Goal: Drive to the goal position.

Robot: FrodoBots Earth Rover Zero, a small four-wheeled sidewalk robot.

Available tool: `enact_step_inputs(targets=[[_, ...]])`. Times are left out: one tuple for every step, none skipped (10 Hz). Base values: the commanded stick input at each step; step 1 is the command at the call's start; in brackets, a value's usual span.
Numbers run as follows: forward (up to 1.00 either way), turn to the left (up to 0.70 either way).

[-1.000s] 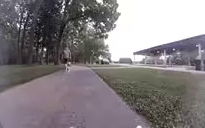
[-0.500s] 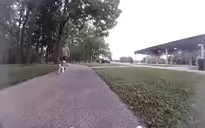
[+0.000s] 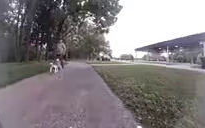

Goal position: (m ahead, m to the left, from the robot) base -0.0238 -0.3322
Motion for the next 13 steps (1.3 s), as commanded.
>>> enact_step_inputs(targets=[[0.70,0.12],[0.70,0.13],[0.70,0.14],[0.70,0.14],[0.70,0.14],[0.70,0.14],[0.70,0.12],[0.70,0.03],[0.70,0.01],[0.70,0.01],[0.70,0.01],[0.70,0.01],[0.70,0.01]])
